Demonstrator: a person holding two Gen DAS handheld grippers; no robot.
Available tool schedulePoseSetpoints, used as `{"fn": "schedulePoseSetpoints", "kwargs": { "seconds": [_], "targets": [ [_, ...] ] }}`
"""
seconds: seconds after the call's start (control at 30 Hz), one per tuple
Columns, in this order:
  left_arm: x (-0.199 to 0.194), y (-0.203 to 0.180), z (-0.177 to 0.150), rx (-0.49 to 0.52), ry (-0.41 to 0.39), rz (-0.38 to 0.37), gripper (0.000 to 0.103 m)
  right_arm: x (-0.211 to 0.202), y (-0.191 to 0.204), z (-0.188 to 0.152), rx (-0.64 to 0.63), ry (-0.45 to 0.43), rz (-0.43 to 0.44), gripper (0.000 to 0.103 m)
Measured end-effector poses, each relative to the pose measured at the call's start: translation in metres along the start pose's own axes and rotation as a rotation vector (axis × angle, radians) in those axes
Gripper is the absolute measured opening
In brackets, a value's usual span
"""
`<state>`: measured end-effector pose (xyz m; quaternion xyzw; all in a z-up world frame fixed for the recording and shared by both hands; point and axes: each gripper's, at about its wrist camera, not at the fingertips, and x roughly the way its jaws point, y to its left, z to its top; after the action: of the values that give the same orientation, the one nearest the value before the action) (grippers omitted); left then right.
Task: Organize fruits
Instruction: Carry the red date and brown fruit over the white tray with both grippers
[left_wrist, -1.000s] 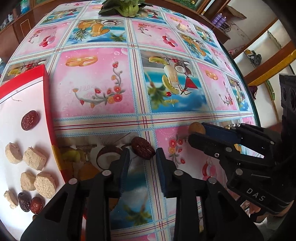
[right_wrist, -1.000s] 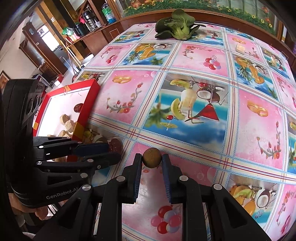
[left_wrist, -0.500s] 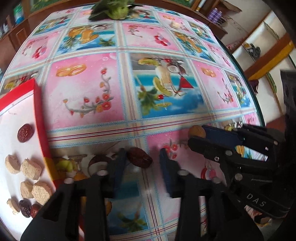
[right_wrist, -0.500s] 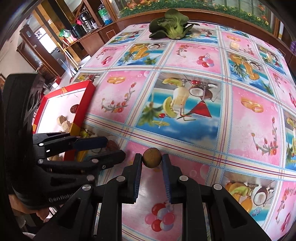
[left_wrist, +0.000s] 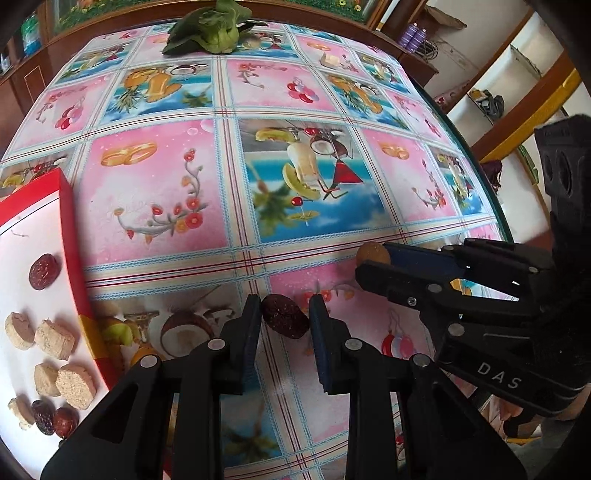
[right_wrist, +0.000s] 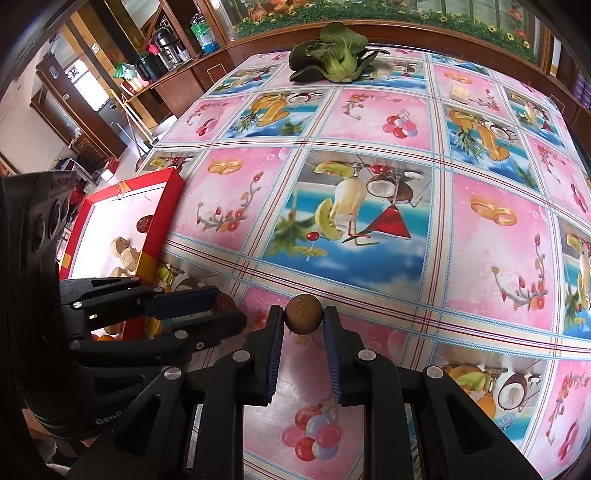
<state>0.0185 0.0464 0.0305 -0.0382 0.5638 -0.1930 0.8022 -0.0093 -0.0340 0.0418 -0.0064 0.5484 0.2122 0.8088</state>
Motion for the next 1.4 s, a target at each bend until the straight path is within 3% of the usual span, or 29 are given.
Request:
{"fn": "schedulePoseSetpoints", "kwargs": {
  "seconds": [0.53, 0.83, 1.23, 1.4],
  "targets": [
    [-0.051, 0.050, -0.018, -0.139, -0.101, -0.015, 0.024, 0.008, 0.033, 0.015, -0.064, -0.007, 0.044, 0.022],
    [-0.090, 0.100, -0.041, -0.237, -0.159, 0.029, 0.024, 0.019, 0.088, 0.028, -0.159, 0.001, 0.129, 0.022],
    [-0.111, 0.172, -0.067, -0.376, -0.159, 0.096, 0.024, 0.045, 0.156, 0.039, -0.258, 0.033, 0.203, 0.022],
    [-0.105, 0.187, -0.075, -0.400, -0.139, 0.106, 0.024, 0.062, 0.172, 0.052, -0.285, 0.044, 0.177, 0.022]
  ]
}}
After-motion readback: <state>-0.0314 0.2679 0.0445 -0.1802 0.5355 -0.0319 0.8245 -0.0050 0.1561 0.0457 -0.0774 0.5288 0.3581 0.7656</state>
